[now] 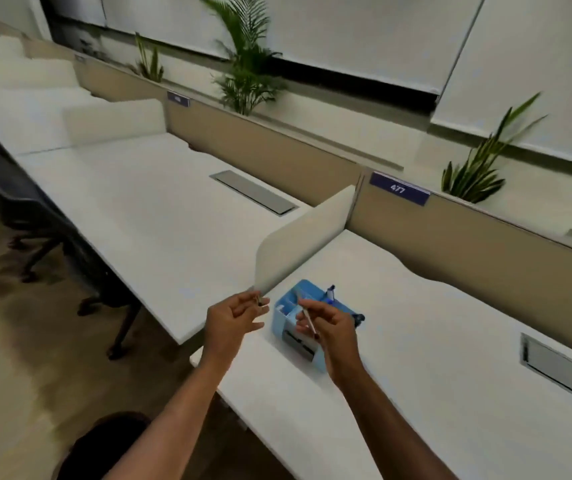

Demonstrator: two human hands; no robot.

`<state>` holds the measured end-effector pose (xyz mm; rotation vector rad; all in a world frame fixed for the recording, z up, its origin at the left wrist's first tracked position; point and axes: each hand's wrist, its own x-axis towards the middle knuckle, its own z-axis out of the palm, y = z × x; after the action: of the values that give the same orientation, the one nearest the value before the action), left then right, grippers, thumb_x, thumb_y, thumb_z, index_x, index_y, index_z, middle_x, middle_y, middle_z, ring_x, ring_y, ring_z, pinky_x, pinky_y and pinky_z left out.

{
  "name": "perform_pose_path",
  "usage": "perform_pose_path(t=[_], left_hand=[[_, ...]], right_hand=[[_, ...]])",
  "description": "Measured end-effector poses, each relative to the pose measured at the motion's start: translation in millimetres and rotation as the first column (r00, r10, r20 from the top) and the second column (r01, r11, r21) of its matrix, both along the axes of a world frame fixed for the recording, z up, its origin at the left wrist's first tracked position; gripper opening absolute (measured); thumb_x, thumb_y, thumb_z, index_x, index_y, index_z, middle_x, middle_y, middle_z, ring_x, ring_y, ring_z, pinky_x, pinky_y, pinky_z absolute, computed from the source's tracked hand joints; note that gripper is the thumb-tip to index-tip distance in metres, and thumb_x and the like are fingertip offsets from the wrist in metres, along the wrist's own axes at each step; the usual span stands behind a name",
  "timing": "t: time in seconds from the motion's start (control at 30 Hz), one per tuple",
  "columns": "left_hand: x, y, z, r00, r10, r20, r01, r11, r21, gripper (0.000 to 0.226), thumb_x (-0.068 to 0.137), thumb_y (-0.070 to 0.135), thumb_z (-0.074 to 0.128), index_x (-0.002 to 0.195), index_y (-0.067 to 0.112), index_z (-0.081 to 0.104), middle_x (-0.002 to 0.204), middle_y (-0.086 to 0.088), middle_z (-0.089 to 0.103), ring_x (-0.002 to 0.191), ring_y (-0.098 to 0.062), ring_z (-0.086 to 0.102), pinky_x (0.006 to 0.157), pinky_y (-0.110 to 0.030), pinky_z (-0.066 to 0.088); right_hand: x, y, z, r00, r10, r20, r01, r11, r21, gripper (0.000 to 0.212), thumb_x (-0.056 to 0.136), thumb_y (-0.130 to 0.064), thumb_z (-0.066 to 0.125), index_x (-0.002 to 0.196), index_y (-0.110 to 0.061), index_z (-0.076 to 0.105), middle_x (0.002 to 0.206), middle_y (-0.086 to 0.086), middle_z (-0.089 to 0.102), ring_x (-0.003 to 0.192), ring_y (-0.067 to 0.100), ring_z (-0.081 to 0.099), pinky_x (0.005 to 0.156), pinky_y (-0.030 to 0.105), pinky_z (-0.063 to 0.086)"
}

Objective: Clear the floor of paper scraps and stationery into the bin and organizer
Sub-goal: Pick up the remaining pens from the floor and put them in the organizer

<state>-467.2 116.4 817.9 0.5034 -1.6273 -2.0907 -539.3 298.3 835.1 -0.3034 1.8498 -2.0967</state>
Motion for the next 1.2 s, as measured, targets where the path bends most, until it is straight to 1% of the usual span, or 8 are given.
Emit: perform_pose_path(t=[0.17,0.23,0.33,0.5,0.6,0.77,0.97,1.2], left_hand=[[-76.4,13.9,4.6,0.998,-0.059,0.022,0.061,0.986,-0.152,0.015,0.090,0.007,0.070,0.101,0.016,0.072,0.086,-0.005,0.080,0.082,-0.025,0.077,0.064,-0.035,0.063],[-98.0,12.1,2.9,0.997,-0.063,0.045,0.072,0.972,-0.224,0.009,0.091,0.014,0.070,0.098,0.018,0.073,0.082,-0.004,0.079,0.067,-0.025,0.075,0.053,-0.030,0.059],[-128.0,2.4,-4.6,0.996,-0.036,0.085,0.067,0.918,-0.391,0.011,0.092,0.018,0.068,0.097,0.013,0.078,0.080,0.001,0.078,0.048,-0.009,0.064,0.041,-0.019,0.048],[-165.1,-19.9,-25.7,0.991,-0.042,0.123,0.099,0.856,-0.507,0.013,0.091,0.021,0.070,0.097,0.016,0.080,0.069,0.005,0.074,0.055,0.004,0.060,0.062,-0.017,0.048],[-177.1,-32.5,-45.7,0.982,-0.103,0.160,0.175,0.824,-0.539,0.015,0.091,0.024,0.070,0.101,0.019,0.080,0.077,0.010,0.074,0.066,0.000,0.064,0.066,-0.013,0.048],[-188.9,-44.0,-79.9,0.956,-0.214,0.202,0.291,0.787,-0.544,0.015,0.089,0.023,0.073,0.102,0.019,0.079,0.095,0.010,0.076,0.091,-0.003,0.069,0.080,-0.025,0.056],[-192.3,-44.7,-102.5,0.947,-0.231,0.223,0.318,0.769,-0.554,0.013,0.091,0.023,0.071,0.102,0.022,0.078,0.095,0.012,0.069,0.091,-0.002,0.063,0.076,-0.019,0.049],[-191.3,-40.8,-112.6,0.941,-0.232,0.248,0.338,0.717,-0.610,0.013,0.092,0.019,0.070,0.104,0.017,0.074,0.097,0.006,0.067,0.090,-0.008,0.063,0.078,-0.026,0.053]], right_hand=[[-65.4,20.7,11.7,0.990,-0.071,-0.124,0.073,0.997,0.009,0.013,0.092,-0.003,0.066,0.101,-0.008,0.074,0.081,0.007,0.076,0.074,0.016,0.071,0.071,0.031,0.062],[-81.3,17.0,10.8,0.971,-0.122,-0.204,0.142,0.986,0.084,0.012,0.094,-0.010,0.065,0.098,-0.012,0.076,0.083,0.009,0.075,0.072,0.014,0.070,0.065,0.028,0.062],[-102.6,4.7,4.8,0.906,-0.184,-0.381,0.280,0.935,0.215,0.015,0.095,-0.014,0.065,0.102,-0.011,0.077,0.092,0.004,0.076,0.081,0.010,0.070,0.069,0.022,0.059],[-131.3,-21.2,-4.1,0.850,-0.204,-0.486,0.386,0.870,0.308,0.014,0.093,-0.015,0.066,0.101,-0.011,0.078,0.096,-0.003,0.077,0.088,0.006,0.069,0.078,0.022,0.057],[-141.6,-39.2,-16.0,0.871,-0.180,-0.457,0.390,0.819,0.420,0.015,0.093,-0.015,0.067,0.102,-0.010,0.077,0.098,0.001,0.077,0.089,0.005,0.070,0.084,0.025,0.058],[-152.7,-57.8,-41.7,0.920,-0.097,-0.379,0.333,0.702,0.630,0.019,0.092,-0.019,0.068,0.104,-0.008,0.078,0.102,0.006,0.078,0.092,0.016,0.071,0.089,0.033,0.057],[-158.0,-67.0,-61.1,0.949,-0.063,-0.310,0.282,0.611,0.739,0.017,0.091,-0.020,0.069,0.100,-0.010,0.079,0.097,0.007,0.079,0.086,0.018,0.071,0.078,0.026,0.051],[-159.9,-72.7,-65.1,0.977,-0.010,-0.214,0.188,0.512,0.838,0.017,0.090,-0.018,0.066,0.100,-0.011,0.078,0.099,0.007,0.078,0.092,0.020,0.071,0.085,0.034,0.054]])
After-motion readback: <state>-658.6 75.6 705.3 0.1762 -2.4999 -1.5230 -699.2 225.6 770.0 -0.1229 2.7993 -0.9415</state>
